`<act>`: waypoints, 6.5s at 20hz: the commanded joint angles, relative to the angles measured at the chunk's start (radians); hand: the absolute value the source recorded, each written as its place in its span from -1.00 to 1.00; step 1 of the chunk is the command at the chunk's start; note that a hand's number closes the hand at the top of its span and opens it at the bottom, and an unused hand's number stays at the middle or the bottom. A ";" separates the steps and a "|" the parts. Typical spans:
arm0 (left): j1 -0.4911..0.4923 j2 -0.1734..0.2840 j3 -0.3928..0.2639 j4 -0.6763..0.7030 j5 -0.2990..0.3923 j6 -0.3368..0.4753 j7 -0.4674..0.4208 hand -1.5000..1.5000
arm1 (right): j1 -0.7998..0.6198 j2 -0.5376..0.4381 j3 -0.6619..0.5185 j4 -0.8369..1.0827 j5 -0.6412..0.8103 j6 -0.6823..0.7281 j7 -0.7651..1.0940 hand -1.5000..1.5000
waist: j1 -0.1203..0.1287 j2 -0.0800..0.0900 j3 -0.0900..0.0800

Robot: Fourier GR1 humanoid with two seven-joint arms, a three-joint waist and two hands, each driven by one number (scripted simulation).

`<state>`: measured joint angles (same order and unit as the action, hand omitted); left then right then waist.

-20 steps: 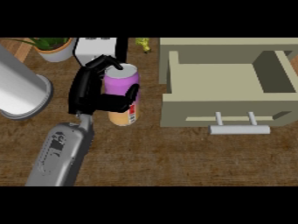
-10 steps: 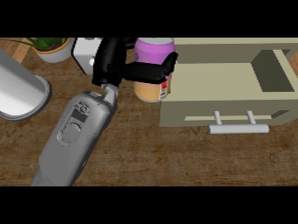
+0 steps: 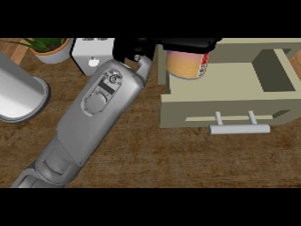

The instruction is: Pick up the can, place it into the drawer and close the drawer

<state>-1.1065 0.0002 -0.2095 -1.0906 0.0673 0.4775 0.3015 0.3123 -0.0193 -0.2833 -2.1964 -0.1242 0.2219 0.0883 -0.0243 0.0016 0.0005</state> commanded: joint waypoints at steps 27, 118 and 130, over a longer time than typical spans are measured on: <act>-0.401 0.000 -0.203 0.675 0.352 0.113 -0.248 1.00 | -0.153 -0.015 0.047 0.028 0.060 -0.034 0.071 -1.00 | -0.067 0.021 0.002; -0.114 0.413 -0.407 0.098 0.492 0.296 -0.035 -1.00 | -0.868 -0.095 0.225 1.323 1.345 -0.781 -0.168 -1.00 | 0.088 0.003 0.001; 0.087 0.477 -0.434 -0.128 0.443 0.319 -0.002 -1.00 | -1.173 -0.164 0.087 1.703 1.314 -0.936 -0.233 -1.00 | 0.106 0.012 0.002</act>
<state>-1.0748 0.4564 -0.6319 -1.1450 0.5264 0.7912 0.2837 -0.7845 -0.1947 -0.1691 -0.6179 1.2029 -0.6775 -0.1287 0.0694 0.0015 -0.0084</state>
